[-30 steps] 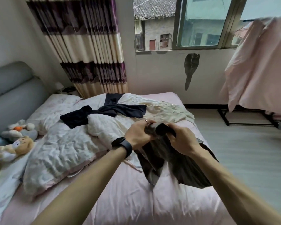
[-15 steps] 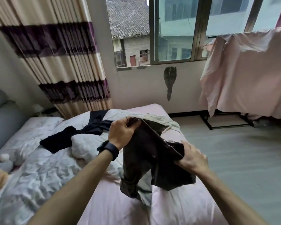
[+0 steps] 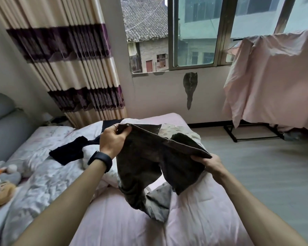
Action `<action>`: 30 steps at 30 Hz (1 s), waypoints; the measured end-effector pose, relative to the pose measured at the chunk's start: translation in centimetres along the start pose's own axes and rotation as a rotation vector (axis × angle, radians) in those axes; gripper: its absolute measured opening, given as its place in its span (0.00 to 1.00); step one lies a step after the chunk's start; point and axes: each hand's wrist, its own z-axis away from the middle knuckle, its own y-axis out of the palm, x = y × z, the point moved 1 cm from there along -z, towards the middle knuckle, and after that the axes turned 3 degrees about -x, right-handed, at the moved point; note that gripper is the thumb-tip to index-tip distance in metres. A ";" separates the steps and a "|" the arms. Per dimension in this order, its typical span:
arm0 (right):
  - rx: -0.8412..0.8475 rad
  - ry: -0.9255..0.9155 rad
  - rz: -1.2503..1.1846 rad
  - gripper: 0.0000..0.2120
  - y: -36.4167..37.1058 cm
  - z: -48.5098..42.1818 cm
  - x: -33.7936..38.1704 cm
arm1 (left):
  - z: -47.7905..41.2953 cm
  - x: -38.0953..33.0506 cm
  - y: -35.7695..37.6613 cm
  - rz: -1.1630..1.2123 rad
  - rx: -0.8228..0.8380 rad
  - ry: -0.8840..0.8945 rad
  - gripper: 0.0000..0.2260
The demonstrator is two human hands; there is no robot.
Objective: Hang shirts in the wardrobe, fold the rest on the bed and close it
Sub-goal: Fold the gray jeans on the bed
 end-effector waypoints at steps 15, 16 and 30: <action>-0.381 -0.564 0.155 0.16 4.0 2.1 31.1 | -10.4 -13.9 -5.7 0.364 -0.208 -0.232 0.17; -0.380 -0.577 0.145 0.17 4.6 2.8 32.8 | -10.9 -15.5 -5.7 0.392 -0.198 -0.214 0.18; -0.149 -0.983 0.122 0.10 8.2 9.2 37.9 | -8.6 -26.4 -3.2 0.850 0.220 -0.156 0.09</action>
